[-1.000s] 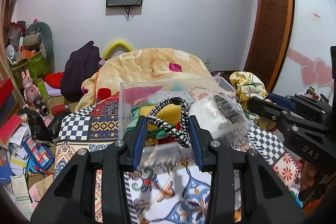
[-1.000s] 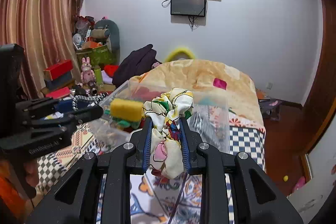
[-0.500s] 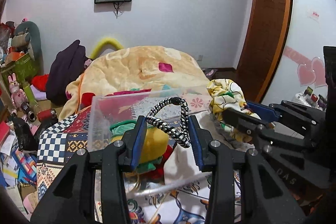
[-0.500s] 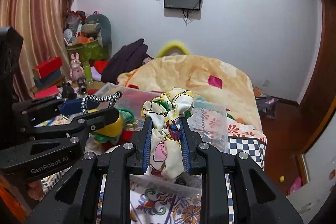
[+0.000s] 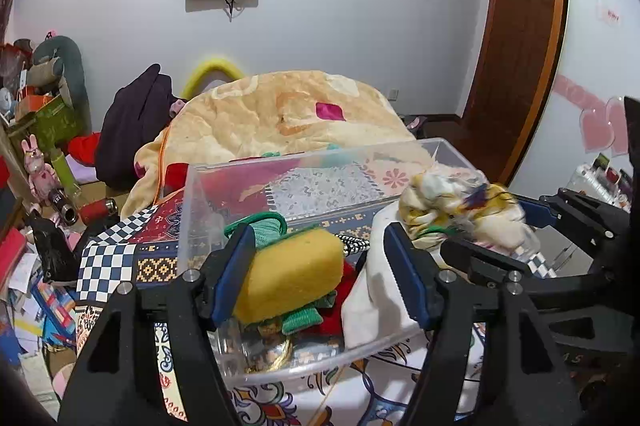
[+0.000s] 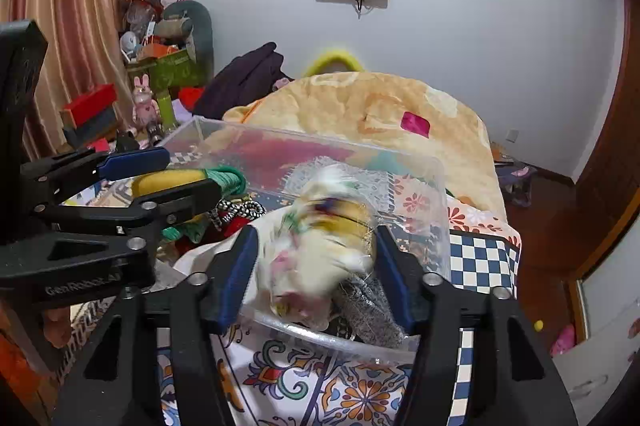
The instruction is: Organize soft objects
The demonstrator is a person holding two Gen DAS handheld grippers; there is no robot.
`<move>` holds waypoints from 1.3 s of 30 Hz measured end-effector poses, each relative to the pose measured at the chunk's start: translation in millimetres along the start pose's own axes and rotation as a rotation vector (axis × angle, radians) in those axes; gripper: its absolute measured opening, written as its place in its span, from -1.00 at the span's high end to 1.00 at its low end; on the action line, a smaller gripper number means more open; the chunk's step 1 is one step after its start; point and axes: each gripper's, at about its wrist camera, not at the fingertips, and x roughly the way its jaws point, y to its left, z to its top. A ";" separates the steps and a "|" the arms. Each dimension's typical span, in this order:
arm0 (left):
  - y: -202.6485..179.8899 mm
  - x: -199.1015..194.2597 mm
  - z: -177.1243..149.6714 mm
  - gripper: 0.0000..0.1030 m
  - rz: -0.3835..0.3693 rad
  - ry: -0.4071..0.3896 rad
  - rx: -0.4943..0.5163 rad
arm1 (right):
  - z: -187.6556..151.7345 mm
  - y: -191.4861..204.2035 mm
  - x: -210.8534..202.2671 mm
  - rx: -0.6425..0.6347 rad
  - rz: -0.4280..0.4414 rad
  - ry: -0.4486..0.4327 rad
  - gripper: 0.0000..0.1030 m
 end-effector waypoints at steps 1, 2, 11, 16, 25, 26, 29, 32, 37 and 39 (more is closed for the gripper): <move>0.2 -4.6 0.4 -0.29 -0.004 -0.008 -0.002 | 0.7 -0.7 -2.2 -0.002 0.002 -0.005 -0.17; 0.4 -10.4 0.6 -0.29 -0.005 -0.018 -0.001 | 1.7 -0.3 -6.3 -0.006 0.005 -0.013 -0.17; -4.6 -77.5 9.4 -0.29 -0.025 -0.144 -0.007 | 16.1 2.2 -57.9 -0.009 0.016 -0.144 -0.17; -9.1 -117.8 16.9 -0.29 -0.035 -0.220 -0.007 | 22.1 -1.5 -96.3 0.021 0.029 -0.235 -0.17; -17.6 -180.1 20.3 -0.45 -0.040 -0.329 0.007 | 24.8 1.2 -149.1 0.047 0.039 -0.364 -0.36; -19.1 -186.0 19.4 -0.46 -0.034 -0.341 0.011 | 24.1 2.7 -154.1 0.048 0.038 -0.375 -0.37; -23.1 -196.2 16.9 -0.50 -0.024 -0.359 0.023 | 23.1 5.7 -163.7 0.050 0.042 -0.401 -0.47; -27.0 -205.4 13.5 -0.72 -0.023 -0.375 0.027 | 20.7 8.5 -169.8 0.050 0.044 -0.426 -0.66; -30.4 -214.1 8.2 -0.92 -0.016 -0.385 0.028 | 17.4 13.7 -173.0 0.049 0.041 -0.447 -0.98; -30.0 -217.2 6.7 -0.96 -0.020 -0.387 0.021 | 13.3 12.1 -174.8 0.053 0.042 -0.452 -0.99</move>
